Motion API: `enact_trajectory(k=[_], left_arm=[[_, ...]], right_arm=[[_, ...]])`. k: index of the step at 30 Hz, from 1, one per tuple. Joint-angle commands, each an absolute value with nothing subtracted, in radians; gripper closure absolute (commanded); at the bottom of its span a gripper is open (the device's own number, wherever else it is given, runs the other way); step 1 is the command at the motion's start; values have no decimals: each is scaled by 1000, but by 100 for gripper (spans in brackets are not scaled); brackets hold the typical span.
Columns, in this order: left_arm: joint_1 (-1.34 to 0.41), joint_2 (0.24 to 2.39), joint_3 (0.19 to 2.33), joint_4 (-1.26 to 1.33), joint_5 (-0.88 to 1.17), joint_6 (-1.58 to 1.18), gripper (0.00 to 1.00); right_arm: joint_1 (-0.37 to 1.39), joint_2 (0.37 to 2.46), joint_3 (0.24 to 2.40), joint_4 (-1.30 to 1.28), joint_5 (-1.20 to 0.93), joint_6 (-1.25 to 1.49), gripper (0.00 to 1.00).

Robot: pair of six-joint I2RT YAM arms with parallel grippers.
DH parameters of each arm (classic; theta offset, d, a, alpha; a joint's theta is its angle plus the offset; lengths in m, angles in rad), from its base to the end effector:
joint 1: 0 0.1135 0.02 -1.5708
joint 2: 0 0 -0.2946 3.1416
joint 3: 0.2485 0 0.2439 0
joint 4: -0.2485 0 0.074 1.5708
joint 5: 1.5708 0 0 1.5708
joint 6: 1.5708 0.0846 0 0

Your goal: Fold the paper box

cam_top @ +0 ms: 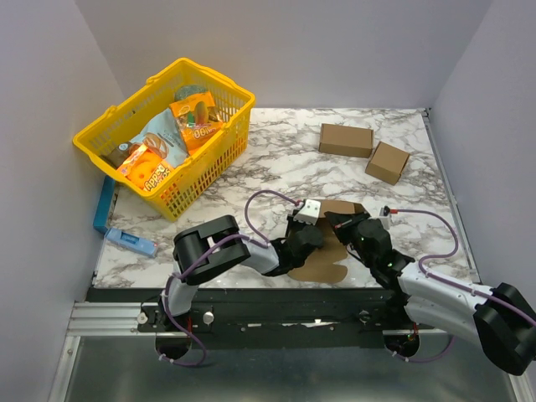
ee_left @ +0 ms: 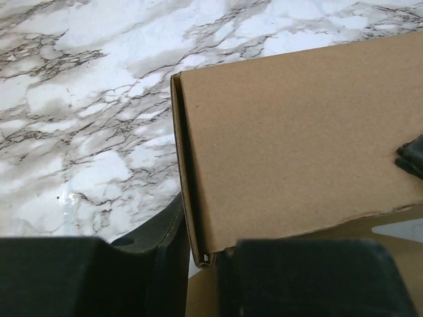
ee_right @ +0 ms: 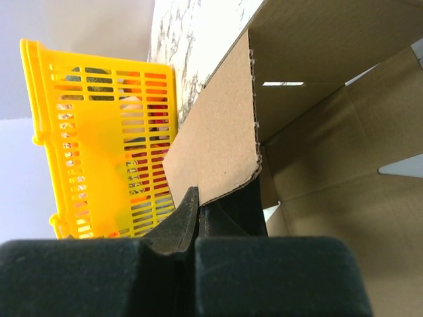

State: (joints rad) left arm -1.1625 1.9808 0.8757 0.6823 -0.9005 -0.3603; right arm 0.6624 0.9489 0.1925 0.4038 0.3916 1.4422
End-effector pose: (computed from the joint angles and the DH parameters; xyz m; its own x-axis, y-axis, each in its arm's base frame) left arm 0.2247 -0.3524 0.1475 -0.2534 0.0342 -0.9667 0.2106 0.9774 -0.0206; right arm 0.1810 0.1002 0.1818 -0.3186 0.9140 -0.2511 0.2334 0.3323 0.9138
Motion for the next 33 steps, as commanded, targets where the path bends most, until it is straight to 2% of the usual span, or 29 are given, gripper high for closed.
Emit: enact_trajectory(k=[1,6,14,17,18,20,21,22,23,24,26,27,29,30,32,33], left_arm=[[-1129,1999,839,718,-1146,-313,77],[-1129,1979,807,756,-1121,-284,81],[-1098,1875,762,666,-973,-253,100],[-1080,1836,759,603,-899,-239,100],[-1072,1819,761,574,-866,-238,100],[-1048,1806,770,481,-819,-258,100],[-1039,1784,759,479,-786,-249,100],[-1029,1773,740,474,-752,-247,100],[-1014,1764,733,439,-743,-252,98],[-1008,1744,729,428,-729,-244,91],[-1002,1721,707,404,-712,-238,85],[-996,1694,698,405,-692,-224,72],[-994,1671,678,390,-683,-221,59],[-988,1649,675,379,-675,-218,46],[-983,1628,660,368,-664,-216,39],[-979,1605,654,368,-648,-216,32]], right_arm=[[649,953,181,215,494,1405,95],[647,936,189,198,500,1394,96],[647,881,222,160,509,1321,92],[647,862,241,158,500,1260,79],[649,848,250,160,496,1237,70],[647,828,274,158,479,1157,59],[647,816,282,158,465,1126,46],[649,781,290,156,436,1089,40],[647,761,302,156,422,1022,35],[647,743,305,155,407,991,25],[647,671,310,152,364,886,20],[647,645,314,134,351,856,16],[647,591,328,54,356,807,12],[647,577,346,34,359,781,11],[649,563,360,-24,365,724,9],[647,561,368,-37,370,709,7]])
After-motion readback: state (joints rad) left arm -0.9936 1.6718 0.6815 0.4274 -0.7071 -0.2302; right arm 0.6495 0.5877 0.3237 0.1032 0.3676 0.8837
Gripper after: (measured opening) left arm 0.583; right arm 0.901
